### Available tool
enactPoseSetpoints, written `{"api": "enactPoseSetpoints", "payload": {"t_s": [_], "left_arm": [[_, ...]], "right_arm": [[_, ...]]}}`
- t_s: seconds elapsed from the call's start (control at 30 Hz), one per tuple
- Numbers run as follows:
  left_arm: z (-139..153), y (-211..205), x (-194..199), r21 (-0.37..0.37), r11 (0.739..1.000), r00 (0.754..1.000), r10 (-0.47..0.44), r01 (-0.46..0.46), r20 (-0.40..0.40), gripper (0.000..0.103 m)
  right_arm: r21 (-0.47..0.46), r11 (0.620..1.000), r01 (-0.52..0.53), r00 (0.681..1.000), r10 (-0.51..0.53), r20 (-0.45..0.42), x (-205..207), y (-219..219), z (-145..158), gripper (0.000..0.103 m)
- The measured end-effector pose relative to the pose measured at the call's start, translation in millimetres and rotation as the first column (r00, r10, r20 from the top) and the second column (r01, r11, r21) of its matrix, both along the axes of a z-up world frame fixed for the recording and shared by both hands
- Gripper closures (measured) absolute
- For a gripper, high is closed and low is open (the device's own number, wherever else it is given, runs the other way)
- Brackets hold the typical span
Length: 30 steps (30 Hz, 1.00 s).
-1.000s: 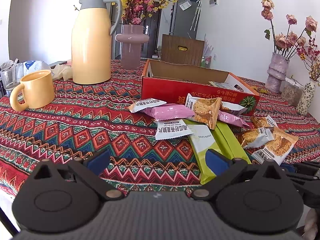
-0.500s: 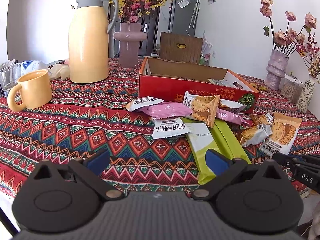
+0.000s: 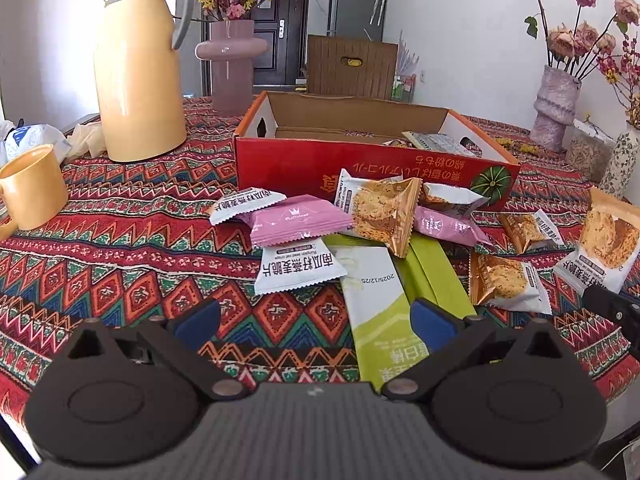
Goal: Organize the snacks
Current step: 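Grasp a cracker packet with the right gripper while the left grasps a green bar, then carry both snacks over the box and open both grippers to drop them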
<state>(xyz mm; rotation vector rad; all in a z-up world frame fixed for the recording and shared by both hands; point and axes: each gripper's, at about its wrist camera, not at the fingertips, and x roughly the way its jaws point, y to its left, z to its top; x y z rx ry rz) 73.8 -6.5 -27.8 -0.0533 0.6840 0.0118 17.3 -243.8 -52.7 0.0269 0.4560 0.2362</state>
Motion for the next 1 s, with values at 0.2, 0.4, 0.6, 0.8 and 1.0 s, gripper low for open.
{"api": "enactPoseSetpoints", "payload": {"t_s": [0.2, 0.4, 0.6, 0.8, 1.0], "left_arm": [[-7.2, -16.5, 19.1, 0.027, 1.0, 0.999, -0.001, 0.002, -0.049, 0.005], [-12.9, -28.1, 31.6, 0.032, 0.999, 0.996, -0.014, 0.017, -0.086, 0.022], [-18.9, -36.2, 39.6, 0.036, 0.999, 0.991, -0.033, 0.038, -0.127, 0.047], [-17.5, -38.1, 40.2, 0.027, 0.998, 0.991, -0.048, 0.052, -0.125, 0.061], [-13.1, -34.4, 36.1, 0.02, 0.998, 0.993, -0.056, 0.058, -0.105, 0.064]], "right_arm": [[0.011, 1.0, 0.002, 1.0, -0.002, -0.006, 5.7, -1.9, -3.0, 0.094], [0.02, 1.0, 0.005, 1.0, -0.005, -0.018, 9.9, -5.8, -7.2, 0.094], [0.027, 1.0, 0.007, 1.0, -0.006, -0.03, 11.5, -8.7, -11.5, 0.094], [0.032, 0.999, 0.005, 0.999, -0.004, -0.036, 11.3, -8.5, -13.1, 0.094], [0.031, 1.0, 0.001, 0.999, 0.0, -0.034, 10.7, -6.6, -12.2, 0.094]]}}
